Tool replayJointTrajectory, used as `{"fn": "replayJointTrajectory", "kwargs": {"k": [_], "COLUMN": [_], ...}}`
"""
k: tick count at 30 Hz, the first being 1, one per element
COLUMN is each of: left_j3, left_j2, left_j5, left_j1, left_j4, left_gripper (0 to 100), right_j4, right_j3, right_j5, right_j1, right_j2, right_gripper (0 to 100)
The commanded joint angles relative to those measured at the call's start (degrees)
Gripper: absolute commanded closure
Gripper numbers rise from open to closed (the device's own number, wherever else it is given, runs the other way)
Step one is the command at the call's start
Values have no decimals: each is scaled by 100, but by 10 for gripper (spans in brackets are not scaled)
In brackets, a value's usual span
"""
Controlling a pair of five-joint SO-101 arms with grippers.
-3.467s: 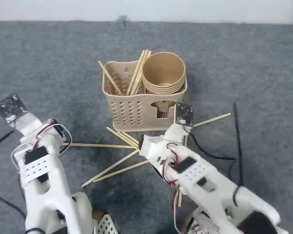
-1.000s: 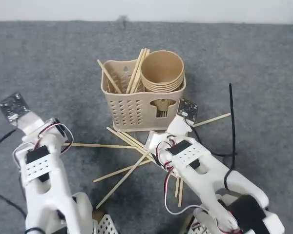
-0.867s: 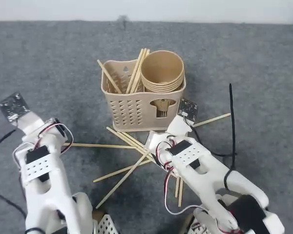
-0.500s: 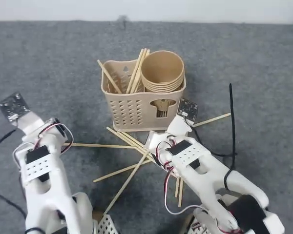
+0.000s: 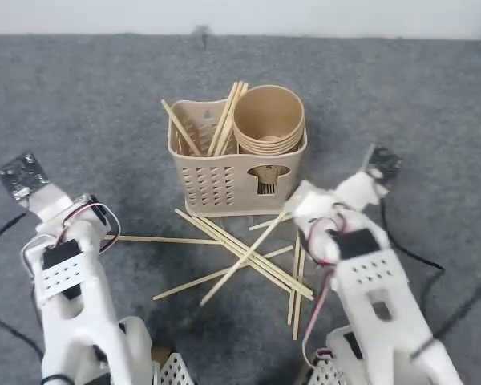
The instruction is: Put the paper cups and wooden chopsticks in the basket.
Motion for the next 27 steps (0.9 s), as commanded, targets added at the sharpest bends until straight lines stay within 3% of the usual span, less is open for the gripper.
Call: {"fn": "replayJointTrajectory", "kwargs": {"k": [1, 8, 14, 21, 27], "left_j3": [-215, -207, -198, -189, -180], "left_j2": [0, -9, 0, 0, 0], "left_j5": [-53, -53, -53, -53, -53], "left_j1": [44, 26, 18, 18, 9], "left_j4": [-18, 0, 9, 18, 18], "left_gripper": [891, 891, 891, 891, 891], "right_j4": [31, 66, 75, -752, -2053], "right_j3": [44, 149, 308, 35, -448], "right_j5": [299, 800, 1152, 1952, 3077], "right_j1": [418, 1077, 1033, -242, -866], "right_j2": [-1007, -2607, -4092, -5332, -5095], "right_gripper": [990, 990, 990, 990, 990]}}
